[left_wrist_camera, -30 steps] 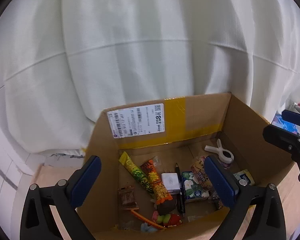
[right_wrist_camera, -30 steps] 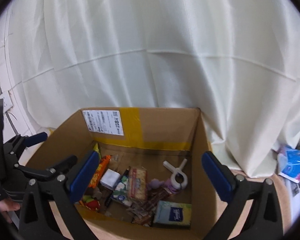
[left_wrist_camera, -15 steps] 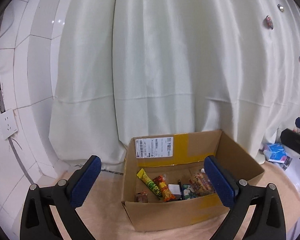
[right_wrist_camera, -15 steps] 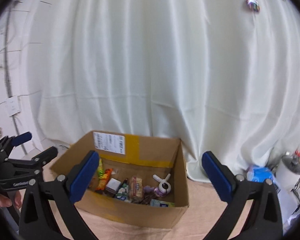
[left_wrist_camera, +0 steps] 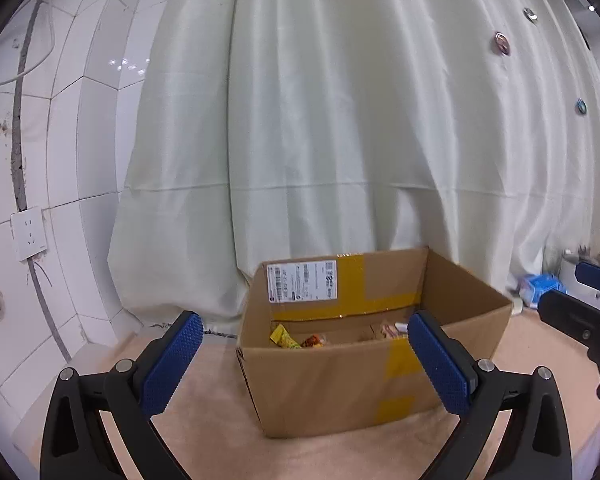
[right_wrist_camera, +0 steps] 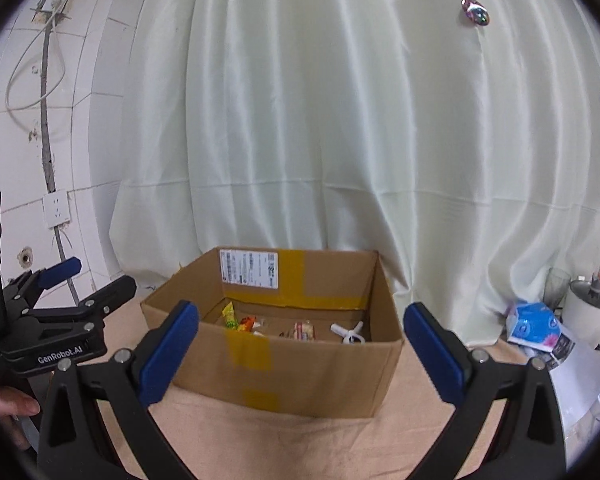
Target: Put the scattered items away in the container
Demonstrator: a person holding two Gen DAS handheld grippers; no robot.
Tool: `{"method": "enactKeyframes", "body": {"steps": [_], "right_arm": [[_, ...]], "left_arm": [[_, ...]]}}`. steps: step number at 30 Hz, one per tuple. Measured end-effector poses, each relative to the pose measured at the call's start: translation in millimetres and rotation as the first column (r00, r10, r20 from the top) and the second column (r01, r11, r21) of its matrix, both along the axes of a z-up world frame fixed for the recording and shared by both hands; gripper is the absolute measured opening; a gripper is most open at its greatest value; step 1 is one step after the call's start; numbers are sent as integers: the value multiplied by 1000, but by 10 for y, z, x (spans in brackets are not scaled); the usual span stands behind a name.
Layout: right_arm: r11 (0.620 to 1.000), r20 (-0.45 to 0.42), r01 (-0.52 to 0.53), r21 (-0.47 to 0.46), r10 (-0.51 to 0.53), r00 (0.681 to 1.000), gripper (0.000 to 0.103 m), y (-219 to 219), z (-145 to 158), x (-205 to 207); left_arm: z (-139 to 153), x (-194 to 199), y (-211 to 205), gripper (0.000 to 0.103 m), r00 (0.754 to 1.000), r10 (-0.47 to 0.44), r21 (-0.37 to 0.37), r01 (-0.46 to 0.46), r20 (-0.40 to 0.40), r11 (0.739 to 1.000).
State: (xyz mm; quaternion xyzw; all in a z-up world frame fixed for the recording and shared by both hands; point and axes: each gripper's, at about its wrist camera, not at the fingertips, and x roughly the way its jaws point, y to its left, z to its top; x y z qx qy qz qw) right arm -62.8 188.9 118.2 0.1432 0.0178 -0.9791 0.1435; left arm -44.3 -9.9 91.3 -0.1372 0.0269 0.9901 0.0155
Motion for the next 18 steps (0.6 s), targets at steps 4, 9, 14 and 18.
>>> {"method": "enactKeyframes", "body": {"steps": [4,9,14,18], "right_arm": [[1000,23,20,16,-20,1000,103,-3,-278,41],[1000,37,4,4,-4,999,103,29,-527,-12],[1000,50,-3,-2,3,999,103,67,-715,-86],[1000,69,-5,-9,6,998,103,80,-816,-120]], "left_arm": [[-203,72,36,103,1000,4,-14,-4,2,1000],[-506,-15,43,103,999,6,-23,-5,44,1000],[-731,-119,30,103,996,20,-18,-18,82,1000],[-809,-93,38,103,997,21,-5,-21,81,1000]]}}
